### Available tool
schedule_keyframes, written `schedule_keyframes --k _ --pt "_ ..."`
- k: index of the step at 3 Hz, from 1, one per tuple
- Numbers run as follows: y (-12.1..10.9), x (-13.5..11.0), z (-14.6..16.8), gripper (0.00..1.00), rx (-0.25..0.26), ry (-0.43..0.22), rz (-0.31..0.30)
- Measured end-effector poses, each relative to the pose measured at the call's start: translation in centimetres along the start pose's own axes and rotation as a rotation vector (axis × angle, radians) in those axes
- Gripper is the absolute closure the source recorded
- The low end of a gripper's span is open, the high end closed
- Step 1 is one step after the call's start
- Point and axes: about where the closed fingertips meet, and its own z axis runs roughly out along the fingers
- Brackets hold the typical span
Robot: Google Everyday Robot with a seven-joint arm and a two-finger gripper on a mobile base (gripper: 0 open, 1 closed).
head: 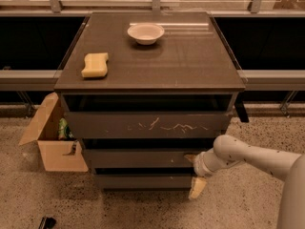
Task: Close middle drawer
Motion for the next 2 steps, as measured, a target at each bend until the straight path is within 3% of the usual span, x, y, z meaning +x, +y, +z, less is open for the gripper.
schedule_keyframes --k 1,2 --pt "0.1 -0.2 -1.7 0.0 0.025 -0.016 -0.017" --pt "3.1 -1.1 -4.1 0.0 0.007 -0.056 -0.035"
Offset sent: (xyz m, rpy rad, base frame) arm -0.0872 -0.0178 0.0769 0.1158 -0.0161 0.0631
